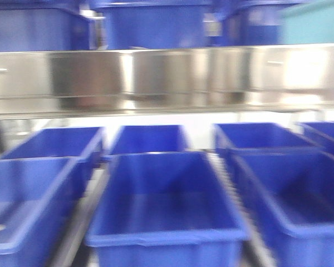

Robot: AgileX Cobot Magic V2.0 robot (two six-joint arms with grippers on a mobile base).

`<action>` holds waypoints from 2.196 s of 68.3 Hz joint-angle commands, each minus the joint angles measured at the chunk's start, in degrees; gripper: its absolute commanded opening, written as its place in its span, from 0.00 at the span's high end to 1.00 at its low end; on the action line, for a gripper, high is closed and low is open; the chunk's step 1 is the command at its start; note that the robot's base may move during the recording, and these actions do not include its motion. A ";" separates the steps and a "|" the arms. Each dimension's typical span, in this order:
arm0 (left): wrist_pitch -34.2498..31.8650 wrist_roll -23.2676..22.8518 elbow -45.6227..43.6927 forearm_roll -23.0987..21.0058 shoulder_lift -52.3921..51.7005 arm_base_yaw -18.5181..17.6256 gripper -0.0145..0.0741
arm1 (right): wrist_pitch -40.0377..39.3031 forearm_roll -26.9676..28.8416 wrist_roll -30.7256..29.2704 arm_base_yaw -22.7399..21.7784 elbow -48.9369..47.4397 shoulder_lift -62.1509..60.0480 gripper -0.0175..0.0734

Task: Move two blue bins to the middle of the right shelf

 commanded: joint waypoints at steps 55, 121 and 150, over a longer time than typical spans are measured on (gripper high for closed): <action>-2.46 -0.40 -0.61 0.79 -0.73 -0.49 0.96 | -7.10 -0.98 -0.41 -0.04 -0.68 -0.86 0.99; -2.46 -0.40 -0.61 0.79 -0.73 -0.49 0.96 | -7.33 -0.98 -0.41 -0.04 -0.68 -0.86 0.99; -2.46 -0.40 -0.61 1.10 -0.73 -0.49 0.96 | -7.34 -0.98 -0.41 -0.04 -0.68 -0.86 0.99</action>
